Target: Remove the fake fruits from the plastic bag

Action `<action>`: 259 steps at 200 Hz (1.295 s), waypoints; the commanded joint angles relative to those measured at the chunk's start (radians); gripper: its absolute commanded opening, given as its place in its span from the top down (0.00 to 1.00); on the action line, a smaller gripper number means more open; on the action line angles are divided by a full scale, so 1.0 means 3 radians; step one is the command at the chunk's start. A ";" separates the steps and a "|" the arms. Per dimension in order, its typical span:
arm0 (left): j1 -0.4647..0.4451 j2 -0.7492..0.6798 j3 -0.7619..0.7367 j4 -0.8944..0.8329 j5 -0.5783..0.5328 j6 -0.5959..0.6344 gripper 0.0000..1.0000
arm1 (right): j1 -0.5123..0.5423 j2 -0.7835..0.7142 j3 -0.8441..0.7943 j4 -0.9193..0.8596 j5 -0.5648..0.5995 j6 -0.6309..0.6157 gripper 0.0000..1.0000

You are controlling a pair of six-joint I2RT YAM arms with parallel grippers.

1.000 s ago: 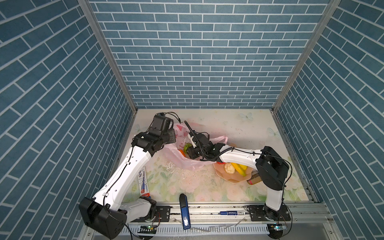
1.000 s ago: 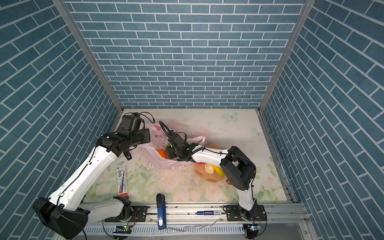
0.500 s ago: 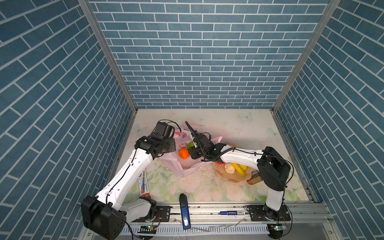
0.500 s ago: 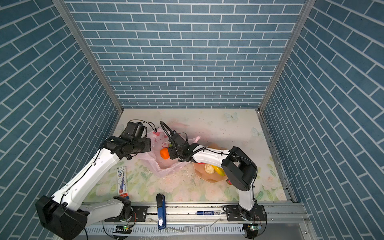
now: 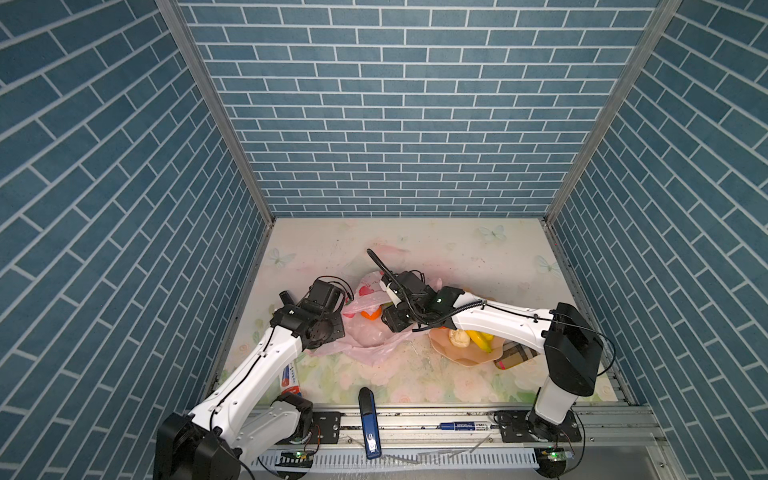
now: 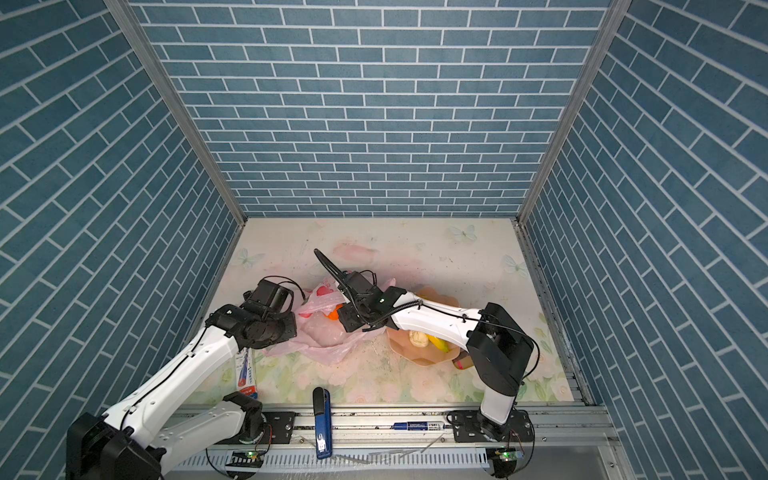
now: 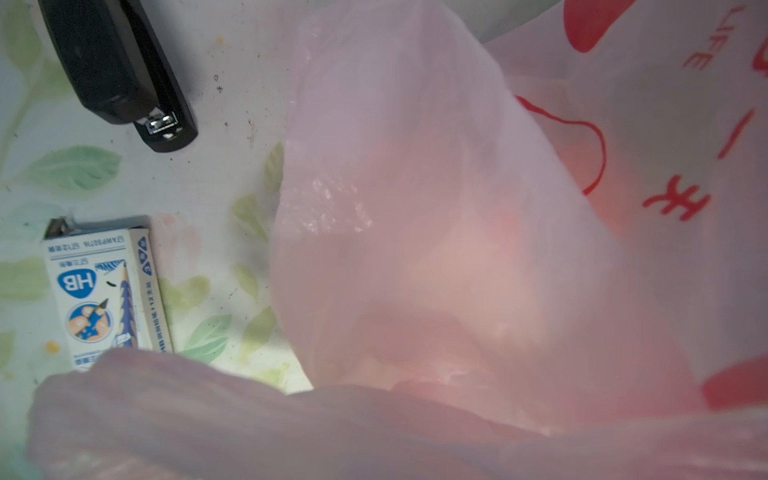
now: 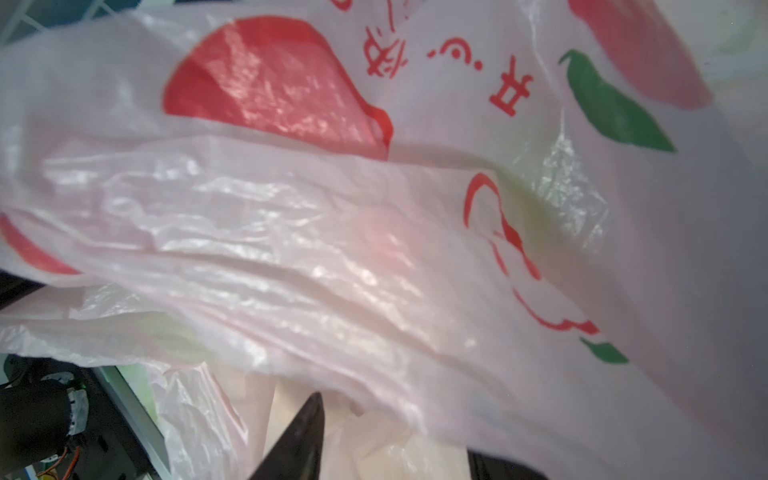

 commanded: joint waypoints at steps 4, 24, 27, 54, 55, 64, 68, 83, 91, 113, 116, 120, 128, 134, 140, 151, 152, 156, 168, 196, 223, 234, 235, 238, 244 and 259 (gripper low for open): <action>0.0010 -0.0212 -0.0156 0.0322 0.0023 -0.0312 1.00 | 0.0003 0.0189 0.0333 -0.0157 0.0082 0.0254 0.43; 0.0011 -0.0339 -0.0192 0.0391 -0.0001 -0.0397 1.00 | 0.0015 0.0281 0.0408 -0.0163 0.0097 0.0351 0.42; 0.0010 -0.0352 -0.0190 0.0406 -0.0001 -0.0403 1.00 | 0.0014 0.0293 0.0422 -0.0170 0.0102 0.0364 0.42; 0.0010 -0.0401 -0.0314 0.0521 0.0036 -0.0478 1.00 | 0.0037 0.0380 0.0535 -0.0240 0.0190 0.0445 0.42; 0.0010 -0.0400 -0.0317 0.0528 0.0037 -0.0481 1.00 | 0.0039 0.0381 0.0541 -0.0240 0.0192 0.0448 0.42; 0.0010 -0.0403 -0.0333 0.0572 0.0051 -0.0507 1.00 | 0.0047 0.0417 0.0585 -0.0281 0.0238 0.0473 0.41; 0.0014 -0.0404 -0.0342 0.0597 0.0062 -0.0516 1.00 | 0.0051 0.0437 0.0612 -0.0304 0.0257 0.0488 0.42; 0.0012 -0.0403 -0.0368 0.0679 0.0108 -0.0553 1.00 | 0.0051 0.0521 0.0691 -0.0377 0.0320 0.0551 0.41; 0.0013 -0.0404 -0.0381 0.0722 0.0133 -0.0568 1.00 | 0.0047 0.0571 0.0733 -0.0395 0.0355 0.0599 0.41; 0.0011 -0.0412 -0.0411 0.0794 0.0187 -0.0593 1.00 | 0.0051 0.0698 0.0812 -0.0379 0.0478 0.0761 0.37; 0.0009 -0.0414 -0.0418 0.0804 0.0197 -0.0598 1.00 | 0.0050 0.0712 0.0826 -0.0377 0.0500 0.0780 0.36; 0.0010 -0.0418 -0.0421 0.0810 0.0209 -0.0600 1.00 | 0.0046 0.0738 0.0848 -0.0376 0.0524 0.0802 0.35; 0.0009 -0.0418 -0.0430 0.0822 0.0237 -0.0602 1.00 | 0.0047 0.0785 0.0898 -0.0385 0.0575 0.0853 0.33; 0.0014 -0.0415 -0.0436 0.0834 0.0255 -0.0603 1.00 | 0.0049 0.0818 0.0944 -0.0414 0.0619 0.0895 0.33; 0.0011 -0.0421 -0.0445 0.0837 0.0272 -0.0600 1.00 | 0.0045 0.0847 0.0989 -0.0456 0.0685 0.0933 0.32; 0.0009 -0.0433 -0.0466 0.0838 0.0292 -0.0595 1.00 | 0.0043 0.0877 0.1031 -0.0495 0.0784 0.1001 0.31; 0.0012 -0.0436 -0.0467 0.0838 0.0293 -0.0596 1.00 | 0.0045 0.0878 0.1034 -0.0498 0.0794 0.1005 0.31; 0.0014 -0.0442 -0.0476 0.0838 0.0296 -0.0602 1.00 | 0.0046 0.0883 0.1044 -0.0509 0.0834 0.1024 0.31; 0.0010 -0.0467 -0.0497 0.0842 0.0311 -0.0600 1.00 | 0.0046 0.0890 0.1058 -0.0551 0.0937 0.1100 0.30; 0.0010 -0.0488 -0.0514 0.0824 0.0348 -0.0579 1.00 | 0.0035 0.0856 0.1039 -0.0593 0.1085 0.1239 0.29; 0.0014 -0.0505 -0.0534 0.0858 0.0405 -0.0569 1.00 | 0.0010 0.0844 0.1007 -0.0517 0.1110 0.1295 0.29; 0.0011 -0.0488 -0.0536 0.0874 0.0429 -0.0559 1.00 | 0.0005 0.0848 0.1007 -0.0455 0.1087 0.1282 0.28; 0.0013 -0.0487 -0.0535 0.0876 0.0430 -0.0556 1.00 | 0.0003 0.0851 0.1009 -0.0445 0.1088 0.1283 0.28; 0.0013 -0.0480 -0.0537 0.0878 0.0436 -0.0545 1.00 | 0.0000 0.0853 0.1015 -0.0428 0.1085 0.1280 0.28; 0.0010 -0.0466 -0.0529 0.0881 0.0449 -0.0536 1.00 | -0.0002 0.0866 0.1028 -0.0419 0.1098 0.1285 0.27; 0.0013 -0.0427 -0.0506 0.0878 0.0480 -0.0492 1.00 | -0.0019 0.0891 0.1057 -0.0362 0.1109 0.1280 0.25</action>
